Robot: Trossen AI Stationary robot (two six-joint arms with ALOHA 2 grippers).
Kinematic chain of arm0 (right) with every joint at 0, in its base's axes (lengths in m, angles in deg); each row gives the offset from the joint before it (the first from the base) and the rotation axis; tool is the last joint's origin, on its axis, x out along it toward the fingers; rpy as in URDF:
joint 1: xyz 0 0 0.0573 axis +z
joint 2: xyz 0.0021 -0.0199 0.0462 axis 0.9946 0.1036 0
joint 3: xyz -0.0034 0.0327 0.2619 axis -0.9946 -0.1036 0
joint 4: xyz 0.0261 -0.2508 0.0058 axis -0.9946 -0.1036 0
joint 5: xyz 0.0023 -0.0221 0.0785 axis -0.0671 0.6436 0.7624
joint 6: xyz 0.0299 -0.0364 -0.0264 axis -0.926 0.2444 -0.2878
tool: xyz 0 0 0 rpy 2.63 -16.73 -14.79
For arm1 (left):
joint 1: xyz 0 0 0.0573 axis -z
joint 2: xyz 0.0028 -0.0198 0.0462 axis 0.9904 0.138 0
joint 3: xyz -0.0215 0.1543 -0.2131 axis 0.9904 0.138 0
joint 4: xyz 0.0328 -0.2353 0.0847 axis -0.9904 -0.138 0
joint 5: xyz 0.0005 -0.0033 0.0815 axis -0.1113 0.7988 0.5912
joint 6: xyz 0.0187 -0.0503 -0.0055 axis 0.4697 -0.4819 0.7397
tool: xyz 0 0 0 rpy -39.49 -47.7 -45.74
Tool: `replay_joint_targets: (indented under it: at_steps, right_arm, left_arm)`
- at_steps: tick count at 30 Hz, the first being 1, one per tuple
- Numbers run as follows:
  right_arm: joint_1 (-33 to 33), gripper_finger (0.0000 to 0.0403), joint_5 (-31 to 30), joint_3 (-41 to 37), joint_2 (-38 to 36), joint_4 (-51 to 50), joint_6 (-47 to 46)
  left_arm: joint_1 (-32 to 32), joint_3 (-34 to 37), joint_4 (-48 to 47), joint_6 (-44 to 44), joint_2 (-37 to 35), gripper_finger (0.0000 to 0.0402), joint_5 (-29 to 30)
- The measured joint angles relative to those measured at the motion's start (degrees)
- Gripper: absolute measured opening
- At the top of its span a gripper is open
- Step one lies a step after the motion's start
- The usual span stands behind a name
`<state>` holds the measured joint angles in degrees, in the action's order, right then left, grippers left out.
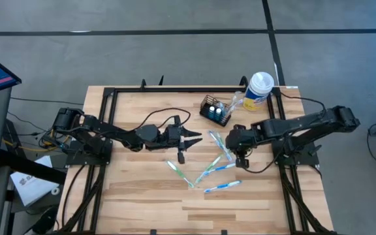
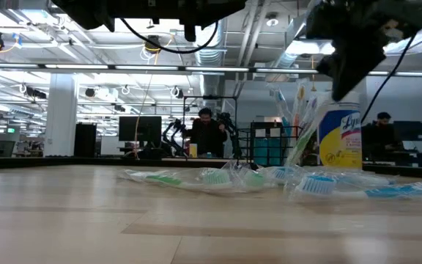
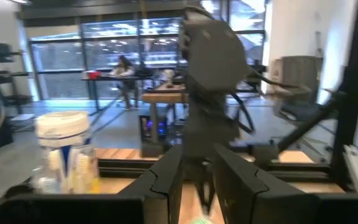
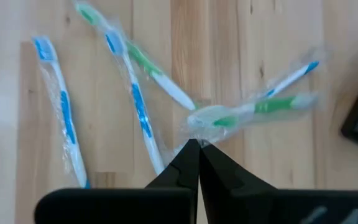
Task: Pick & Place toothbrushing station
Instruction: Put the green toothbrush into the mesh organizer
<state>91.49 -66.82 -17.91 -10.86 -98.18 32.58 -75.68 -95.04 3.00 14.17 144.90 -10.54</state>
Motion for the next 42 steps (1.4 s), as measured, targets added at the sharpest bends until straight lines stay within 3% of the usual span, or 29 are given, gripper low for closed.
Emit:
replay_joint_targets:
  at_steps: [10, 23, 32, 42]
  right_arm:
    - [-1.63, 0.0000, 0.02, 7.31, 0.00, -2.61, 4.06]
    - [-1.60, 0.0000, 0.19, 11.31, 0.00, -3.65, 4.74]
    - [-1.46, 0.0000, 0.20, 13.81, 0.00, -3.09, 4.94]
    - [-1.29, 0.0000, 0.67, 14.77, -0.02, -0.80, 5.85]
  left_arm:
    - [0.00, -0.04, -1.45, 0.87, 2.55, 0.0076, -6.11]
    - [-0.11, -0.26, 7.52, 1.01, 16.99, 0.0076, -5.83]
    - [-0.87, -0.26, 9.10, 1.13, 18.67, 0.0076, -2.83]
    - [-0.85, -4.51, 9.61, 8.90, 20.37, 0.0076, -2.04]
